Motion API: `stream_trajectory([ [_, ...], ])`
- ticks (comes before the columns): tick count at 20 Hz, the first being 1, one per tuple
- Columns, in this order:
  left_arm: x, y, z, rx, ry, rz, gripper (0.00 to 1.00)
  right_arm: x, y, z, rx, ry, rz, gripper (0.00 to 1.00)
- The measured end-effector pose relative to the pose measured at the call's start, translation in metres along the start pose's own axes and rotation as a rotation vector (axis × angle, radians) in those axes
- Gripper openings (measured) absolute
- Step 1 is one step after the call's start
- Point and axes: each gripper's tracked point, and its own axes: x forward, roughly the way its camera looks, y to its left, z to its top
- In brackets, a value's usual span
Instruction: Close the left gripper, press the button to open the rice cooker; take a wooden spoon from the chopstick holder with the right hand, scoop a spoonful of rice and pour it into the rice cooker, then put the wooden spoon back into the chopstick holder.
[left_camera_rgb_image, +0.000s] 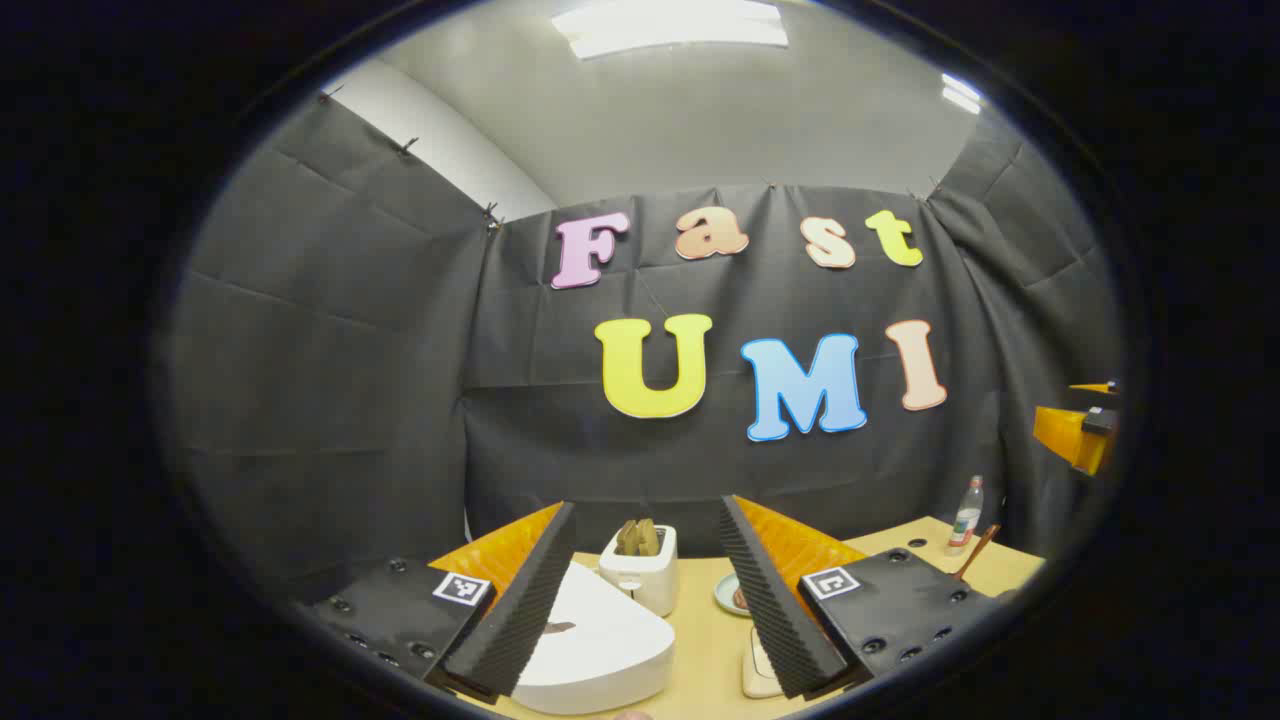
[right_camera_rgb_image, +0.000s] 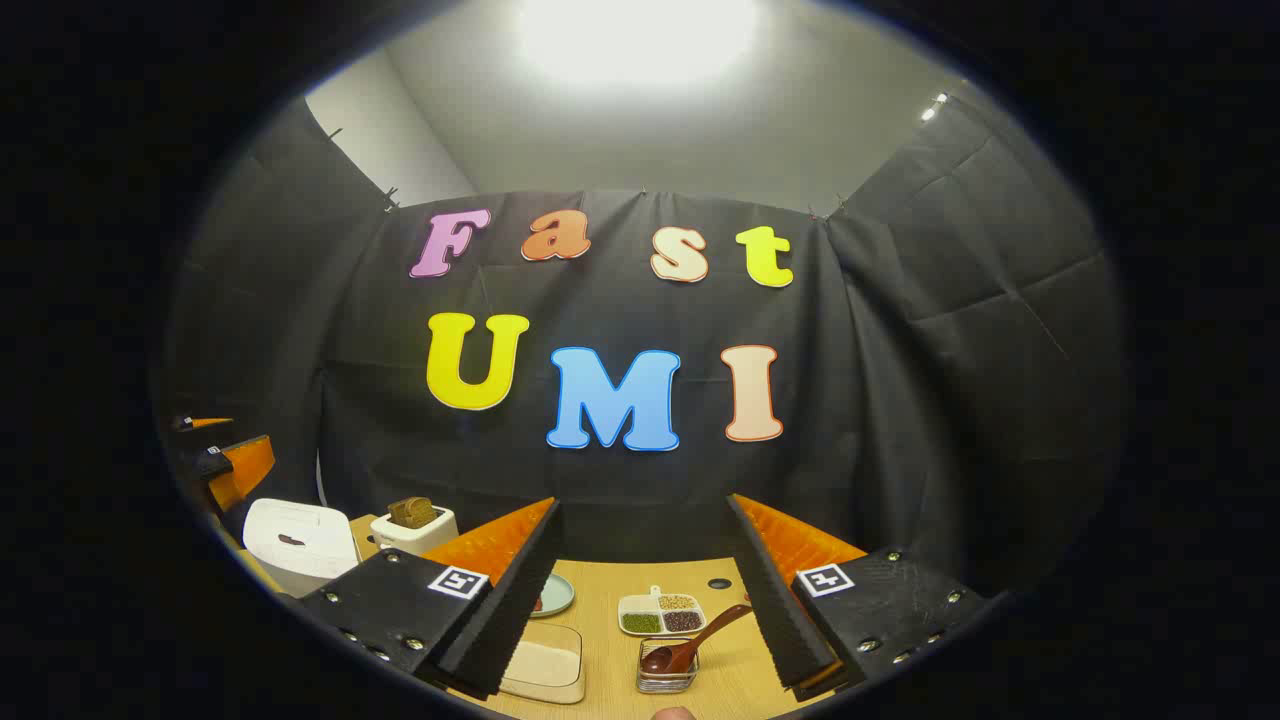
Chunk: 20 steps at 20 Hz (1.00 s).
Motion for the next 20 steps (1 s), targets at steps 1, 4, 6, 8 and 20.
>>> stream_trajectory([
  [1,0.001,-0.001,0.001,0.004,-0.003,-0.001,0.94,0.002,0.0,-0.001,0.0,0.002,0.001,0.96],
  [4,0.007,-0.005,0.0,0.018,-0.004,-0.004,1.0,0.006,-0.002,-0.003,-0.007,0.004,0.002,0.96],
  [6,0.01,-0.008,-0.001,0.017,-0.003,-0.004,0.97,0.008,-0.002,-0.006,-0.011,0.011,0.003,0.96],
  [8,0.01,-0.01,-0.001,0.013,-0.003,-0.008,0.98,0.012,-0.003,-0.006,-0.008,0.013,0.002,0.96],
  [20,0.017,-0.007,-0.001,0.023,-0.021,0.014,0.94,0.022,-0.003,-0.008,-0.006,0.014,0.015,0.96],
])
